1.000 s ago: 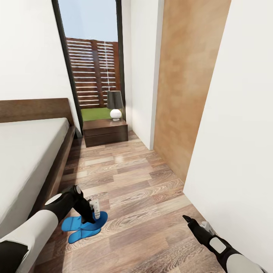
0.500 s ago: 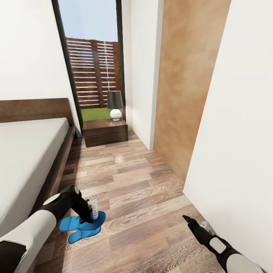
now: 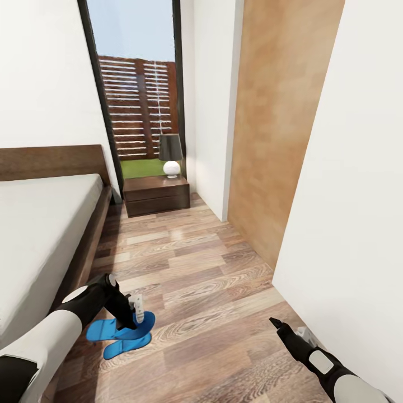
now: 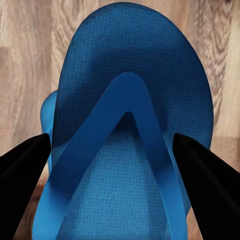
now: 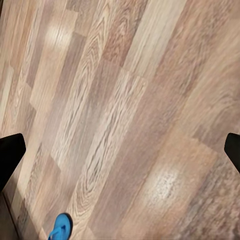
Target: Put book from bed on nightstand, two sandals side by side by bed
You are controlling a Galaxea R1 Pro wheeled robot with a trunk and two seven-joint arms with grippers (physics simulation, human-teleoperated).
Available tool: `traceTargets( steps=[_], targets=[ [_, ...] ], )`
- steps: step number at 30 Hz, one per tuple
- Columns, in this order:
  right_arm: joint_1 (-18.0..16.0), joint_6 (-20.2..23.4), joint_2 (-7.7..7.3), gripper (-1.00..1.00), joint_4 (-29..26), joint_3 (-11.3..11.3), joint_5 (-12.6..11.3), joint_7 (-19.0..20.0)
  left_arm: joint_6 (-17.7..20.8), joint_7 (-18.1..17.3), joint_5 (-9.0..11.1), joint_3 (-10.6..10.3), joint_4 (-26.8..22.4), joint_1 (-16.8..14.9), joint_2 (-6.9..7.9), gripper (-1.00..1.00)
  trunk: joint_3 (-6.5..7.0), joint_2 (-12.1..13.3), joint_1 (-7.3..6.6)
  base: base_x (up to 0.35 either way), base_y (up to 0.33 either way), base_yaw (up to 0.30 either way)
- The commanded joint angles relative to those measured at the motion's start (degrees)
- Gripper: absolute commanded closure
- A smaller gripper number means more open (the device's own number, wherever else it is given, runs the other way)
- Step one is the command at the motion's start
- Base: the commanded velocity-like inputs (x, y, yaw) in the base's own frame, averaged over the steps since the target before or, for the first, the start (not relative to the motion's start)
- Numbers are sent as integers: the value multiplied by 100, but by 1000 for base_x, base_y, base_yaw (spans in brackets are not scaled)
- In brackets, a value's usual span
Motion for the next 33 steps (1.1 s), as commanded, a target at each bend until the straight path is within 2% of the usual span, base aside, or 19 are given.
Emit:
traceTargets(
  steps=[1, 9, 33],
  targets=[
    [-1, 48, 0, -100, -7, -2, -61, 10, 60, -19, 10, -28, -12, -2, 5, 100, -6, -2, -1, 0, 20, 0],
    [-1, 65, 0, -100, -7, -11, -80, 0, 63, -18, 15, -28, -12, -2, -3, 100, -6, -2, -1, 77, 83, 0],
    [-1, 57, 0, -100, 2, -18, -63, 9, 74, -11, 25, -37, -12, -2, -81, 100, -6, -2, -1, 155, 100, 0]
  ],
)
